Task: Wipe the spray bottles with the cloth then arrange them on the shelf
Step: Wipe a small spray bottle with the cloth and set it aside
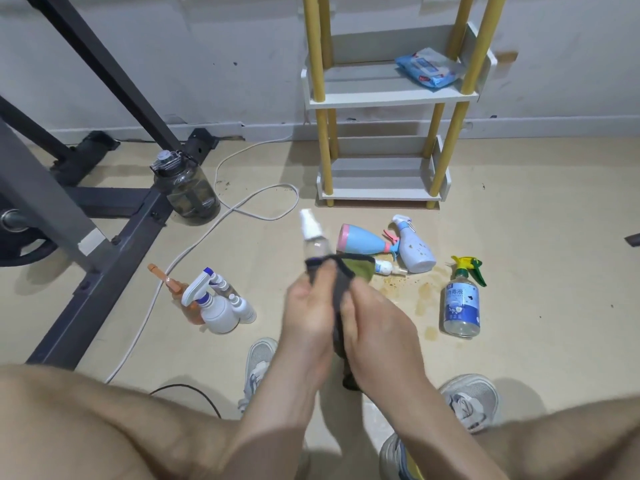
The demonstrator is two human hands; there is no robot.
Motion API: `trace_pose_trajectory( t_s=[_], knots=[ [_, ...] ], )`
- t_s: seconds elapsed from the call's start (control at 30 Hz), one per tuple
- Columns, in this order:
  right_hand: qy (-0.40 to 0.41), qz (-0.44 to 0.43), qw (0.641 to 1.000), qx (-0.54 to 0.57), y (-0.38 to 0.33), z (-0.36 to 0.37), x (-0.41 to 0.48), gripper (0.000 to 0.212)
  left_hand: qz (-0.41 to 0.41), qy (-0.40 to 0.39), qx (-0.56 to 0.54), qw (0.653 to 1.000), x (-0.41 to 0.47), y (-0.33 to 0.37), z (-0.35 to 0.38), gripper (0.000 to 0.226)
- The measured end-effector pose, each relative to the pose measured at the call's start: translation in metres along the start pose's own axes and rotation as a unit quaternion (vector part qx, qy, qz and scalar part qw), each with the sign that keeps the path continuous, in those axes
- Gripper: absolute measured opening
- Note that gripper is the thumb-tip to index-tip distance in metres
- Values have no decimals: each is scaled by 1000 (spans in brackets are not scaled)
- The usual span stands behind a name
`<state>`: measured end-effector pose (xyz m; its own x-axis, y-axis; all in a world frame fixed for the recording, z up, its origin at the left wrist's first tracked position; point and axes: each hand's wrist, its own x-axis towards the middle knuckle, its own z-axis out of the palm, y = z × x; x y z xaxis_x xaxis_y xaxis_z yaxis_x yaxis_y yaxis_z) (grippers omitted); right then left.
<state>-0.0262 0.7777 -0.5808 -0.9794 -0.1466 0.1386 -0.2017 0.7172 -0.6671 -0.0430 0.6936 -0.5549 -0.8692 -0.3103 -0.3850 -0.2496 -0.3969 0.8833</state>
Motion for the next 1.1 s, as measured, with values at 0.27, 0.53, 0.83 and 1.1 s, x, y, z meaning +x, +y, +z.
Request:
trace_pose_trajectory(
  t_s=[0.27,0.53,0.83,1.1],
  knots=[
    [-74,301,741,596,42,-6,46,47,-90,-137,-142,976,13,10,-15,66],
    [-209,276,596,725,21,6,37,58,42,-72,7,996,20,4,-19,21],
    [30,155,847,508,5,14,29,29,122,-250,354,893,8,-8,-25,75],
    [-219,38,867,447,24,-39,30,24,144,-198,193,950,14,45,-35,36]
  ],
)
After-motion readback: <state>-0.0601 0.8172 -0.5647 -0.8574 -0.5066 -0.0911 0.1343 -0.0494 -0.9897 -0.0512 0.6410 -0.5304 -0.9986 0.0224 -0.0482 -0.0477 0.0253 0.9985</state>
